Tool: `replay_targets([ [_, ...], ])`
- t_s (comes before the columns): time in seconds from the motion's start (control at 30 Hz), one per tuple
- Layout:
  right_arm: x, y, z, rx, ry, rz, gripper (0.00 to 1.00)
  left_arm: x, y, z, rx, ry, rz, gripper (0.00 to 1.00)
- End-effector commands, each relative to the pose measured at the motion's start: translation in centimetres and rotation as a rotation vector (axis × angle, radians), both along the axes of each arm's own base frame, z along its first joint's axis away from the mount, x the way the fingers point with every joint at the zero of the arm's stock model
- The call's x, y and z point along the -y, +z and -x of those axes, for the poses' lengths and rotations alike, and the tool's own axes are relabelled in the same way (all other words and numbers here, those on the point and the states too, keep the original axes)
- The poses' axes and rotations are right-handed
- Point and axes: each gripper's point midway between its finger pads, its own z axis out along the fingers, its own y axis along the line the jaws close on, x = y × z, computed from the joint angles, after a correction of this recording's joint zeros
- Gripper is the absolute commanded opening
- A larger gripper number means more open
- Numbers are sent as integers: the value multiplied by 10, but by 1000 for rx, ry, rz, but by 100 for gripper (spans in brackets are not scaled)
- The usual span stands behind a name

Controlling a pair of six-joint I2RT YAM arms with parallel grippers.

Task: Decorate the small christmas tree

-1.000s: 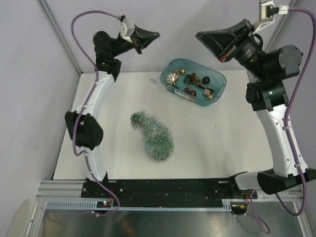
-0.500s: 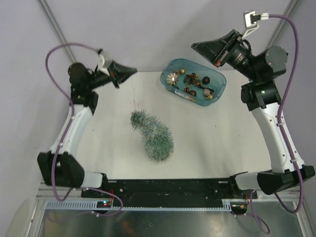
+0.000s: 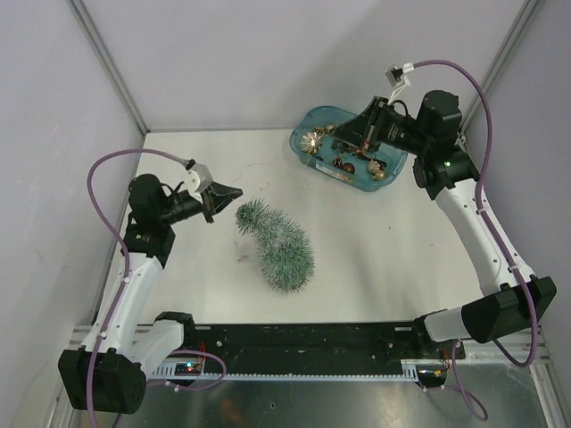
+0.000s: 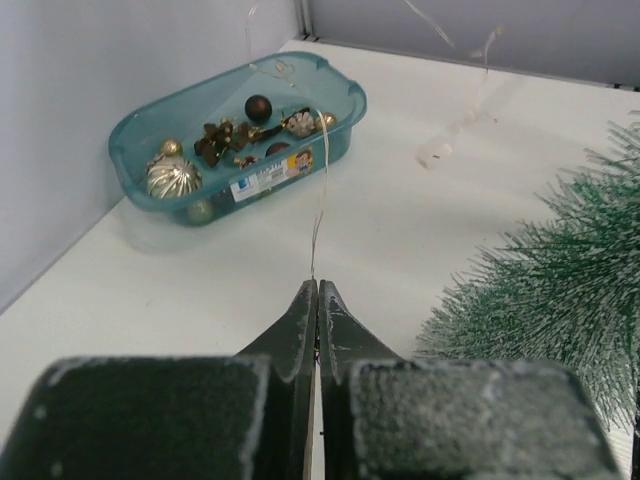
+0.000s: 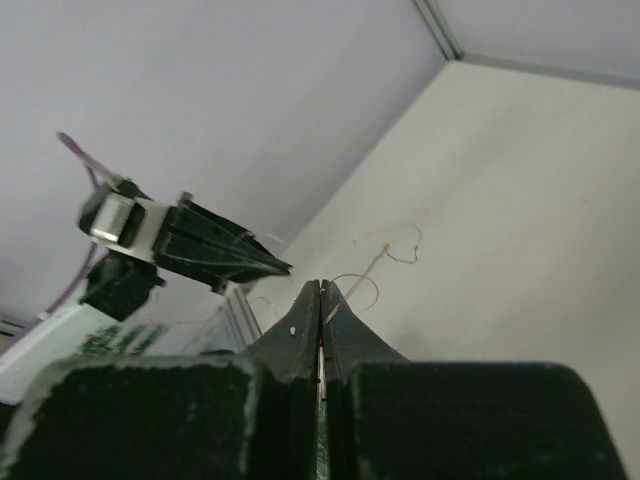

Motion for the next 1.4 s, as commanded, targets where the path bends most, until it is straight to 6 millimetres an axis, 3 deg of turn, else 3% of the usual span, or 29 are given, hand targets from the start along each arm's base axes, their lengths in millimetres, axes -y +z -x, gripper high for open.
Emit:
replay_targets([
  [0.0,3,-34,3,61,-48,180,0,-13,-2,-3,51,75,-50,0],
  [0.23,5,-59,0,84,-105,300,0,-16,-25,3,-22,94,-63,10],
  [0.47,4,-81,-14,60,-131,348,0,-42,-66,-43,-175,320,-108,35],
  [0.63,8,-86,-24,57,-176,370,0,-42,-81,-48,-262,348,-89,52],
  [0.8,16,-87,-30,62,-206,383,0,-21,-96,-27,-305,257,-85,55],
  [0.97,30,-93,-37,51,-245,410,0,-2,-133,-10,-342,187,-155,59],
  [1.07,36,-98,-42,42,-265,427,0,-2,-149,-9,-341,189,-201,61],
  [1.2,48,-106,-54,22,-328,456,0,-5,-146,-13,-326,211,-225,62],
  [1.37,77,-118,-80,-24,-482,489,0,2,-136,-9,-340,181,-203,62],
])
